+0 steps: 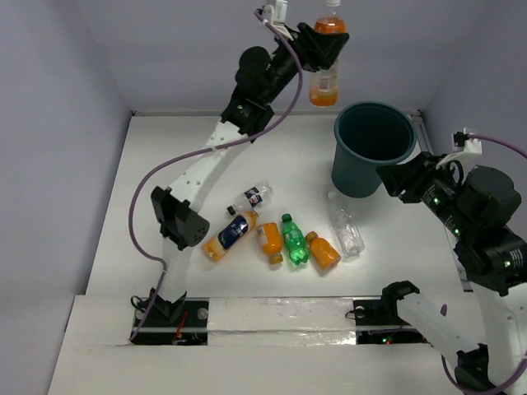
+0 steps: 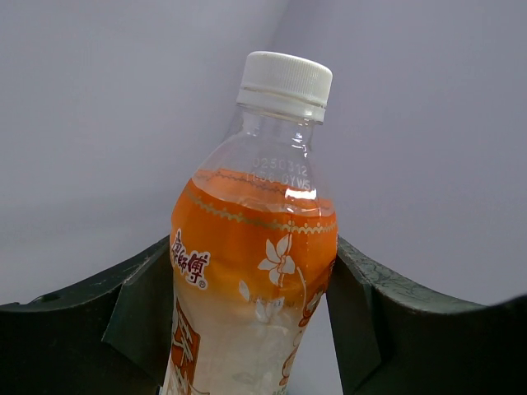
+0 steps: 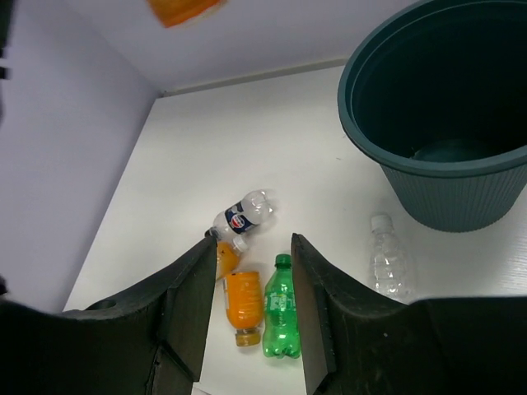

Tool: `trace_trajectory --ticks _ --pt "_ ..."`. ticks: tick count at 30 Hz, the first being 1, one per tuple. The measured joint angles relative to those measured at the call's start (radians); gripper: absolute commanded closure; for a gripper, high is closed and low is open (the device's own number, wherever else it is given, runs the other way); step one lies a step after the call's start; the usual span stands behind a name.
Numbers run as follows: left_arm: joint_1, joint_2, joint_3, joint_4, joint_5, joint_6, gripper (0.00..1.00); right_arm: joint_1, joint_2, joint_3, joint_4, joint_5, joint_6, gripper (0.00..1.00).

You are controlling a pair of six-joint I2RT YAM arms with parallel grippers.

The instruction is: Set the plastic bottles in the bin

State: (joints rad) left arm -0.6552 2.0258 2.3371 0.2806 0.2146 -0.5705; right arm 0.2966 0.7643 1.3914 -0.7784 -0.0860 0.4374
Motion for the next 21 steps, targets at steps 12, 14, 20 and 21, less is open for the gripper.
trace_trajectory --ticks 12,14,20,21 --pt "-0.114 0.373 0.163 0.161 -0.219 -0.105 0.43 0.000 -0.065 -0.034 -0.026 -0.012 0.035 0.53" --pt "-0.123 0.407 0.171 0.173 -0.236 -0.120 0.43 0.000 -0.065 -0.034 -0.026 -0.016 0.038 0.53" --pt "-0.135 0.434 0.169 0.200 -0.246 -0.145 0.27 0.000 -0.071 -0.050 -0.032 -0.017 0.038 0.53" --pt "-0.137 0.434 0.169 0.211 -0.245 -0.145 0.19 0.000 -0.071 -0.051 -0.036 -0.015 0.038 0.52"
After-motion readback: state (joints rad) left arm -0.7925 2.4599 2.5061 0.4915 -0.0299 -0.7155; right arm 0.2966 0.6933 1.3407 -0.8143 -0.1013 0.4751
